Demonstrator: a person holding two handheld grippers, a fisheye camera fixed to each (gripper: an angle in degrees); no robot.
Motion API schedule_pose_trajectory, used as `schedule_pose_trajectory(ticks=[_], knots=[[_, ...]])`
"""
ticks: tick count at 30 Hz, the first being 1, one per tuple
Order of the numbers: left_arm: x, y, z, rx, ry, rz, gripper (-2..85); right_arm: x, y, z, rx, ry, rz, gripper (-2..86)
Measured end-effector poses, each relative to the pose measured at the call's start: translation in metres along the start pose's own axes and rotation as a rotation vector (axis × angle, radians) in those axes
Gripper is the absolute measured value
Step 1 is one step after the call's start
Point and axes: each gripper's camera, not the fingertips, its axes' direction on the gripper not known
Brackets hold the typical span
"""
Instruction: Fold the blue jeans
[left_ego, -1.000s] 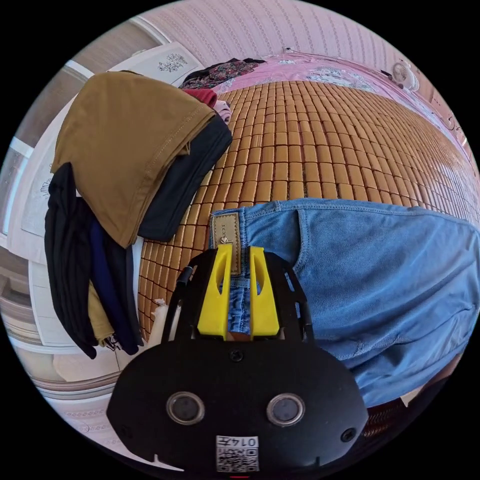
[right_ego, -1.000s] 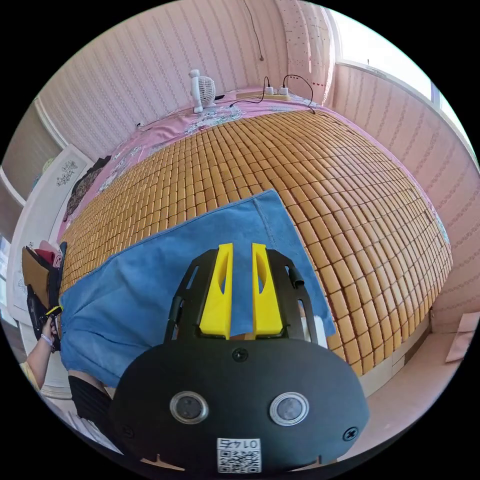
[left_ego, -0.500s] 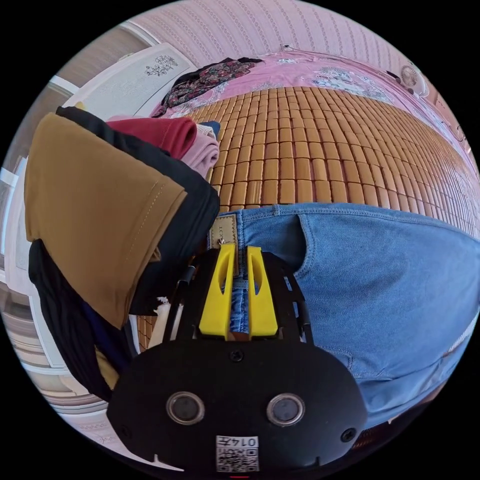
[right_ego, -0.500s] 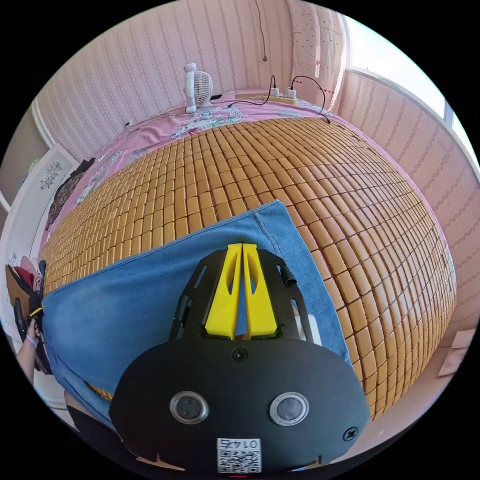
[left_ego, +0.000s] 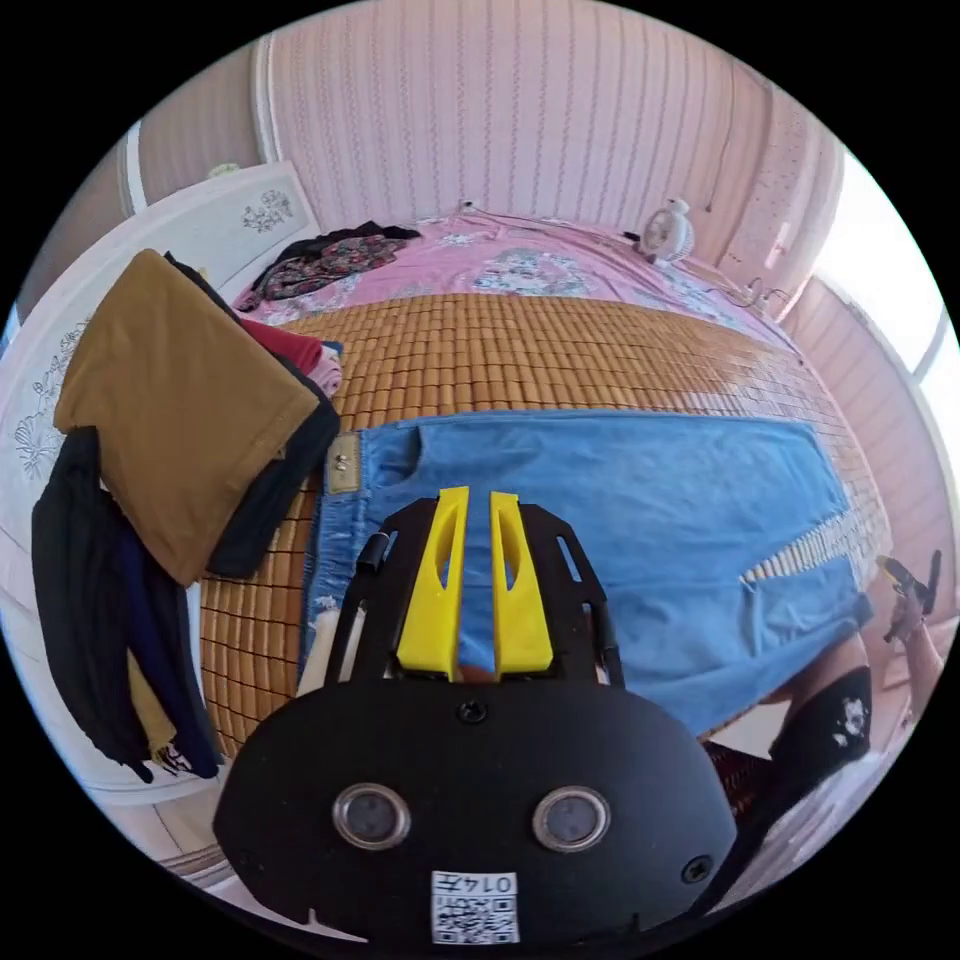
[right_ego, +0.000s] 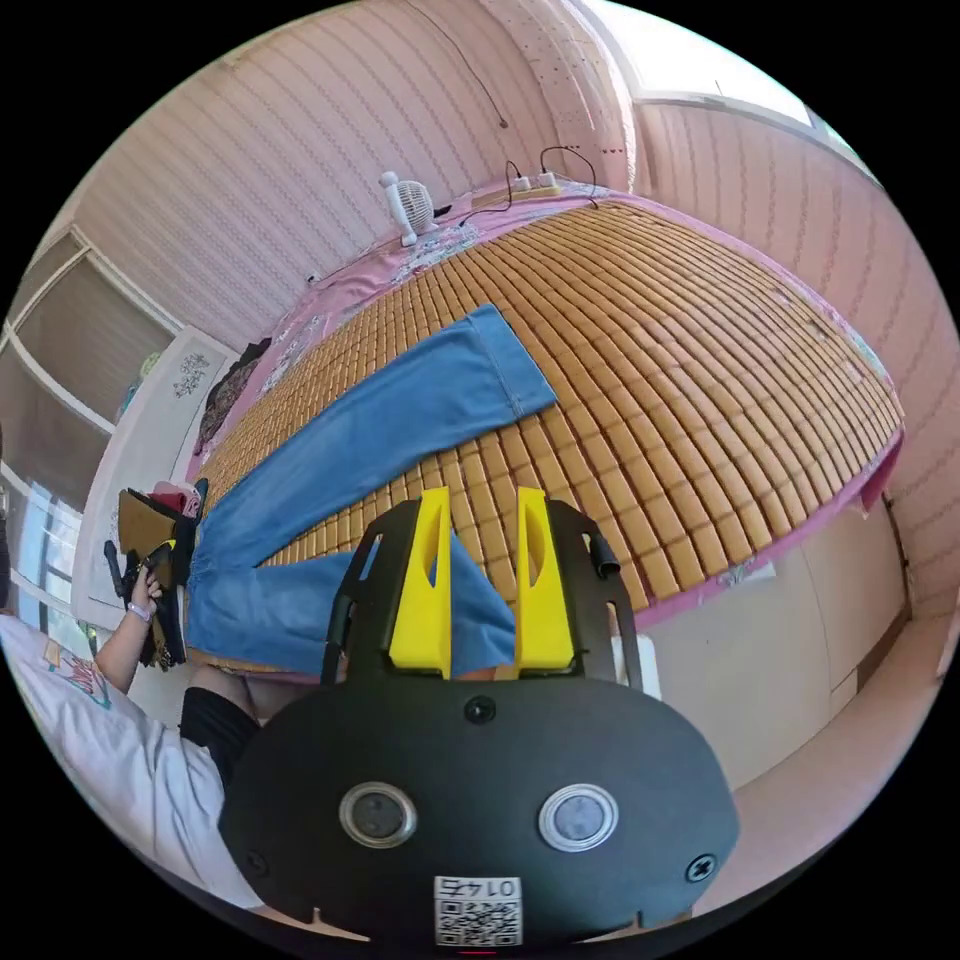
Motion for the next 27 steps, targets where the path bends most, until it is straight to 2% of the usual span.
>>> schedule_pose_trajectory(ticks=[3, 5, 7, 8, 12, 15, 16, 19, 24, 27], knots=[[0.075, 0.036, 0.008, -0.082, 0.154, 0.143, 5.5, 0.037, 0.05, -0.002, -0.029, -0.015, 0.152, 13.5], [0.14, 0.057, 0.02, -0.128, 0.265, 0.261, 5.9, 0.056, 0.062, 0.006, -0.026, -0.117, 0.242, 13.6], [0.188, 0.066, 0.027, -0.188, 0.355, 0.368, 6.4, 0.071, 0.063, 0.019, -0.059, -0.3, 0.29, 10.5], [0.217, 0.071, 0.029, -0.21, 0.392, 0.431, 7.0, 0.072, 0.061, 0.02, -0.069, -0.327, 0.293, 9.1], [0.27, 0.076, 0.02, -0.174, 0.444, 0.545, 7.6, 0.058, 0.037, -0.004, -0.015, -0.353, 0.172, 3.6], [0.293, 0.073, 0.014, -0.165, 0.422, 0.619, 7.6, 0.021, 0.011, -0.055, 0.133, -0.404, -0.022, 2.9], [0.297, 0.07, 0.01, -0.145, 0.418, 0.626, 7.6, 0.003, 0.006, -0.081, 0.205, -0.4, -0.129, 2.8], [0.302, 0.064, 0.005, -0.12, 0.419, 0.616, 7.6, -0.01, 0.016, -0.11, 0.264, -0.327, -0.232, 3.0], [0.308, 0.07, 0.022, -0.198, 0.437, 0.596, 7.6, 0.03, 0.058, -0.063, 0.098, -0.112, -0.104, 5.7], [0.315, 0.077, 0.036, -0.252, 0.428, 0.609, 7.8, 0.048, 0.074, -0.03, 0.016, -0.082, -0.01, 8.9]])
